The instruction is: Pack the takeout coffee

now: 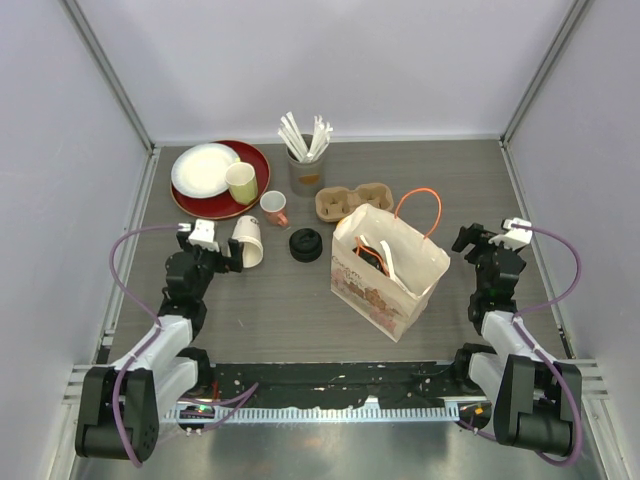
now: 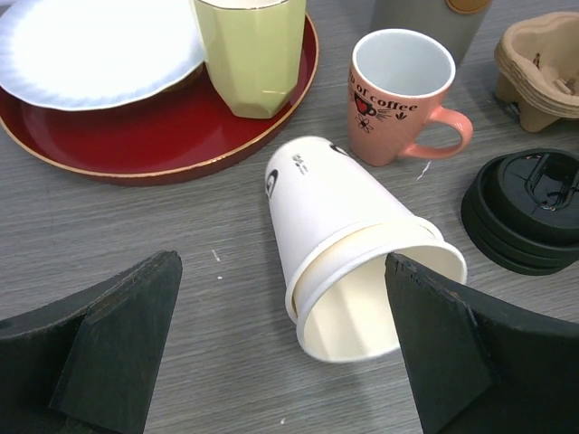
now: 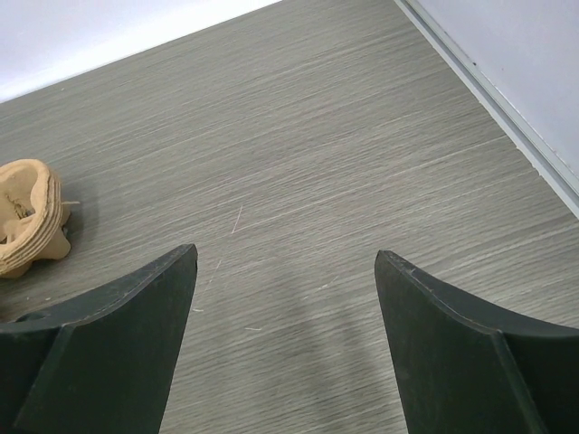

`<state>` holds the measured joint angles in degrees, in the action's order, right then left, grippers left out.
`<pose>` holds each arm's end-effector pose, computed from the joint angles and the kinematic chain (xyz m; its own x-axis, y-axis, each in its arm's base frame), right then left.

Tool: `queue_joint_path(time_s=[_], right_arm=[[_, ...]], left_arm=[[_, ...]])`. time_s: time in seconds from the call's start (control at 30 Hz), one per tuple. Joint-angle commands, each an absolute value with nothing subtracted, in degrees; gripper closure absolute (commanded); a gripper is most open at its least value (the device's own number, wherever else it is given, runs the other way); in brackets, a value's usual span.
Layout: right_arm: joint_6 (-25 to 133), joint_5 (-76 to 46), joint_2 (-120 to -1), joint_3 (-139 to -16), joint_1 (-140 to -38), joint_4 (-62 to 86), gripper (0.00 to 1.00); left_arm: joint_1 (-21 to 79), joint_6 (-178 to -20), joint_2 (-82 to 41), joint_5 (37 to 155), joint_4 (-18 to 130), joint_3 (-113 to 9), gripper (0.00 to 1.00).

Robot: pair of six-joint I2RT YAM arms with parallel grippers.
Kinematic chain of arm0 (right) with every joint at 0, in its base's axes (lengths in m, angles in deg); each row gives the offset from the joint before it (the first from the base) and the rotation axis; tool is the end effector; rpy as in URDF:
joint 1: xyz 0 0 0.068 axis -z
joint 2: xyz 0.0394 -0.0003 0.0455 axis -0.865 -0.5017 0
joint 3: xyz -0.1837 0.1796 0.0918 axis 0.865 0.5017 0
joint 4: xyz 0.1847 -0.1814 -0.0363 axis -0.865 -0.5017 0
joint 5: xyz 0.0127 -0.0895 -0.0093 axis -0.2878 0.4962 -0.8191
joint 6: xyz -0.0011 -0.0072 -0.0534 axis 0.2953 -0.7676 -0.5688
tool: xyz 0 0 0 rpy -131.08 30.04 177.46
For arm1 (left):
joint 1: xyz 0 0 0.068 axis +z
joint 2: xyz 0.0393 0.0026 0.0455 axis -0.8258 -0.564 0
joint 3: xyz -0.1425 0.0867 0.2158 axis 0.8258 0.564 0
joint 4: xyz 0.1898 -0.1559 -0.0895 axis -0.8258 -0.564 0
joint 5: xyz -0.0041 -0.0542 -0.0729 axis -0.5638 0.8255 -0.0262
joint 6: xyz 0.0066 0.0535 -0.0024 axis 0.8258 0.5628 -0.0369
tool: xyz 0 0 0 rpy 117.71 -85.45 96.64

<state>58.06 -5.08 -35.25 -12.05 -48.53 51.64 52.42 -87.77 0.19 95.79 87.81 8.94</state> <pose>0.1907 -0.0398 0.1871 -0.0660 0.2033 -0.9769 0.2538 0.9502 0.1806 0.1940 -0.0159 0.1866 -0.1647 0.0042 -0.9863 0.1907 0.9813 -0.0277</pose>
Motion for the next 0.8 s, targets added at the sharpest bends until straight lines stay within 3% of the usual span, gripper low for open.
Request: queue_joint_path(time_s=[0.0,0.77], right_arm=[[57.6,-5.3,-34.7,-12.7,-48.7,55.6,0.15],[57.9,-5.9,-34.2,-12.6,-48.7,55.3,0.15]], left_arm=[[52.7,-90.0,0.3,96.6,91.3,9.7,0.0],[52.7,-90.0,0.7,94.0,92.8,11.6,0.0]])
